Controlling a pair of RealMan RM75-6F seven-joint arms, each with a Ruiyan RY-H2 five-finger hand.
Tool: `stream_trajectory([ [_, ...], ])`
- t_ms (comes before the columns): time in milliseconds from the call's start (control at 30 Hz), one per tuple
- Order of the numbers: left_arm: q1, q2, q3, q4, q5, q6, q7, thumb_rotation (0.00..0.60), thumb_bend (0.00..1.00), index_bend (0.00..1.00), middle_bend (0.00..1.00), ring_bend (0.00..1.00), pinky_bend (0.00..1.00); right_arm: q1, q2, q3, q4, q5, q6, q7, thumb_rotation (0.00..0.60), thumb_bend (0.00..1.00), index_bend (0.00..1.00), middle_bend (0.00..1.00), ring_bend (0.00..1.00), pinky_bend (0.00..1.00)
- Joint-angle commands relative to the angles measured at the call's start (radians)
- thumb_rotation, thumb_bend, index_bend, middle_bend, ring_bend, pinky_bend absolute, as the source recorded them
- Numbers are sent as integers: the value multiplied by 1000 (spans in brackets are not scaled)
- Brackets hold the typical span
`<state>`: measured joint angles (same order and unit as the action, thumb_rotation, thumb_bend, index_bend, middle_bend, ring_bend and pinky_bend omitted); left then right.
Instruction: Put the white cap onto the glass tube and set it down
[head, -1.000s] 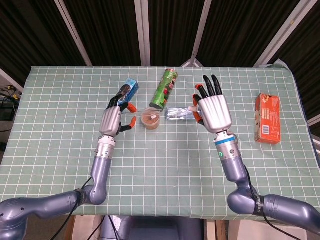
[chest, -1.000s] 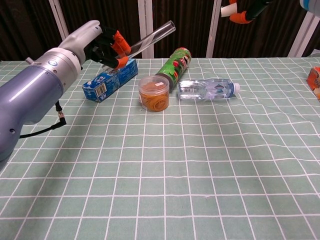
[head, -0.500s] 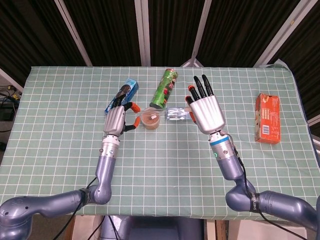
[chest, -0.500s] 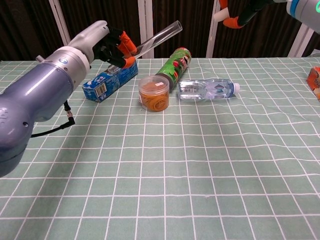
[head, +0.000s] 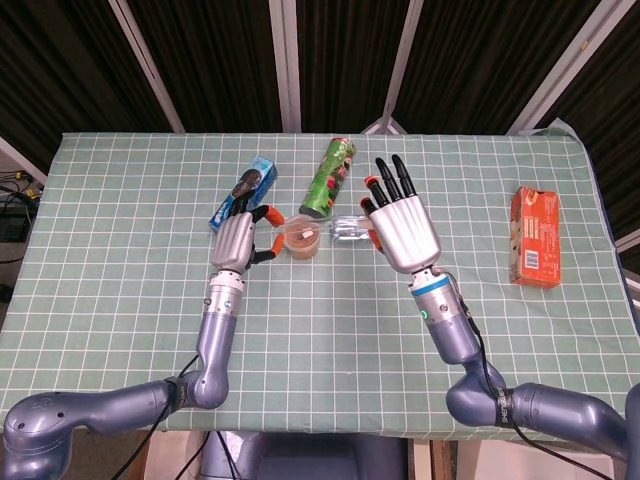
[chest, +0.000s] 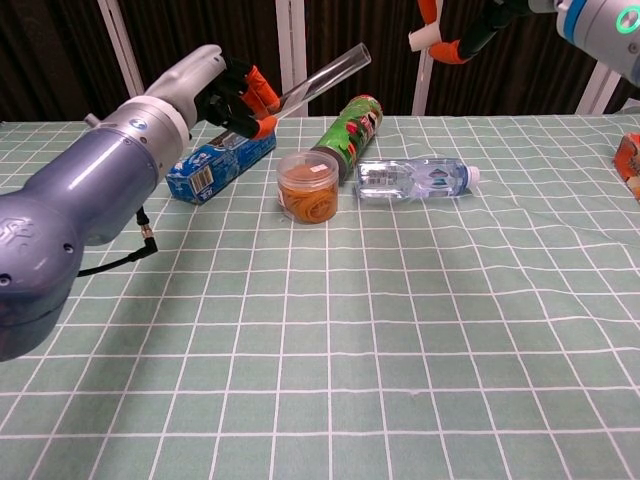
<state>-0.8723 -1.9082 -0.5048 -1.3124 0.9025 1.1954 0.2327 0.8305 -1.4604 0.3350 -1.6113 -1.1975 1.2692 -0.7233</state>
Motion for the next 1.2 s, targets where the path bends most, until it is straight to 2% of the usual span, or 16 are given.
stream_trajectory([
  [33, -1, -1, 0, 0, 0, -1, 1, 600, 749, 525, 450, 71, 0, 3, -3, 0, 1, 1, -1, -2, 600, 362, 671, 287, 66, 0],
  [1200, -20, -35, -4, -1, -6, 6, 13, 600, 749, 525, 450, 71, 0, 15, -35, -2, 14, 28, 3, -11, 600, 362, 682, 287, 67, 0],
])
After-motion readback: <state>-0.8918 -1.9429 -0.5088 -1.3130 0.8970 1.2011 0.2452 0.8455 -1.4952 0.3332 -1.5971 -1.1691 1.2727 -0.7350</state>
